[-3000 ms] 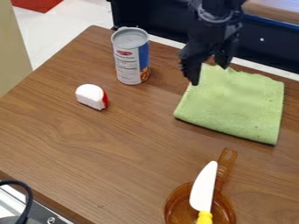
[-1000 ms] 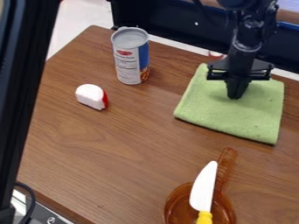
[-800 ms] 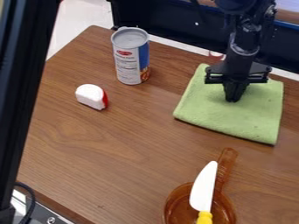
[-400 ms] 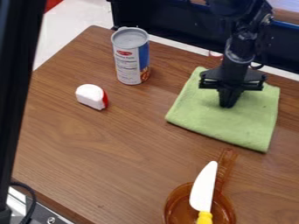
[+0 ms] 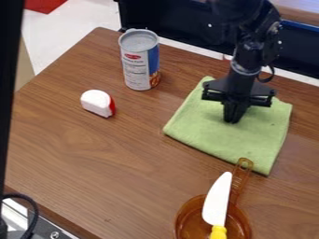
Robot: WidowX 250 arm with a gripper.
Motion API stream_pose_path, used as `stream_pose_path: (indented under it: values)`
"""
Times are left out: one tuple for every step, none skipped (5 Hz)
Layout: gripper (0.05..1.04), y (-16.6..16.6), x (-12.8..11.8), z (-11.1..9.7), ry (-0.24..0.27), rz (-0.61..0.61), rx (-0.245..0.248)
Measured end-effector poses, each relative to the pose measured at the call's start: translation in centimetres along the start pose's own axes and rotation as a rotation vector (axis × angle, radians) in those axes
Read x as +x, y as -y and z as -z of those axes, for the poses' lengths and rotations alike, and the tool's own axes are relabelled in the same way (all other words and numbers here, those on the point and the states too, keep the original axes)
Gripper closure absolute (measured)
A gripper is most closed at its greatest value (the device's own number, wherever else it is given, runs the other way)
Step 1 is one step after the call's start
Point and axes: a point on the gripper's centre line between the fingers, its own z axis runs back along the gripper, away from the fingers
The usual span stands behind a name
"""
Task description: Move the cloth to the lower middle part of the table
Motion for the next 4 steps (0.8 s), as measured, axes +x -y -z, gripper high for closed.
stream_pose_path:
  values:
    - [1.031, -0.6, -0.4, 0.0, 0.013, -0.019, 0.000]
    - [1.031, -1.3, -0.8, 0.2, 0.027, -0.038, 0.019]
    - [1.031, -2.0, -1.2, 0.2, 0.042, -0.024, 0.033]
    - [1.031, -2.7, -1.7, 0.3, 0.061, 0.030, 0.036]
